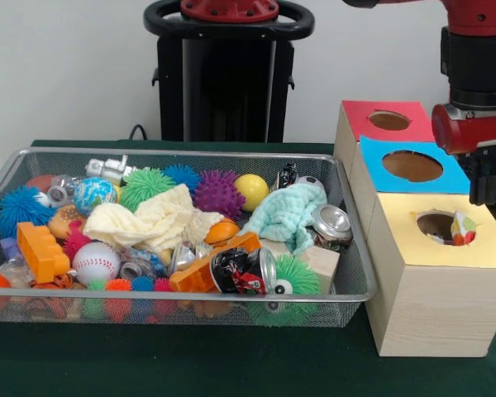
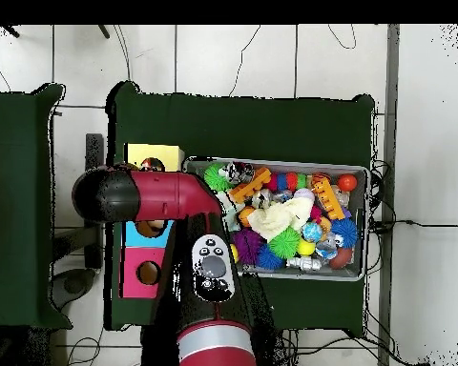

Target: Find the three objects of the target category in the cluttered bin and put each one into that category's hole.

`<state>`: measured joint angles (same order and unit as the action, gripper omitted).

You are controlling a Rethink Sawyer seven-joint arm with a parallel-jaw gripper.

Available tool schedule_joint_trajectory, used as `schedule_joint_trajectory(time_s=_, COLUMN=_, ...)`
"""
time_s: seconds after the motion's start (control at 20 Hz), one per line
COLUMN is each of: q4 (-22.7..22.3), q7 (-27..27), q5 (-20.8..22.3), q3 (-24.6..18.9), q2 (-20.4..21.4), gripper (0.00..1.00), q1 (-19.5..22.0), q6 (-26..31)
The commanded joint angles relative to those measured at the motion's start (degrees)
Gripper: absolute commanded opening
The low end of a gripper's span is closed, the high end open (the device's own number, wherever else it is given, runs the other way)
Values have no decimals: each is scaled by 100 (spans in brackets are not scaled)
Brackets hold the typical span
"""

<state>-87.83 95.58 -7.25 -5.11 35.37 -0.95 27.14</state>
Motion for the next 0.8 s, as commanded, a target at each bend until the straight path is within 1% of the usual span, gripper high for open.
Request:
schedule_joint_trajectory(time_s=0.05, q4=-103, q7=795, q5=240, q3=265, q2=28, gripper=0, q1=-25, q6=406)
schedule_joint_trajectory(time_s=0.2, q4=-46, q7=764, q5=216, q3=281, q2=-19, gripper=0, q1=-29, q6=400)
schedule_joint_trajectory(time_s=0.4, q4=188, q7=797, q5=58, q3=83, q2=-394, gripper=0, q1=46, q6=70)
schedule_joint_trajectory(time_s=0.55, q4=583, q7=979, q5=-17, q3=196, q2=-767, gripper=0, q1=-83, q6=6)
schedule_joint_trajectory(time_s=0.8, q4=788, q7=1071, q5=-43, q3=323, q2=-926, gripper=0, q1=-180, q6=34)
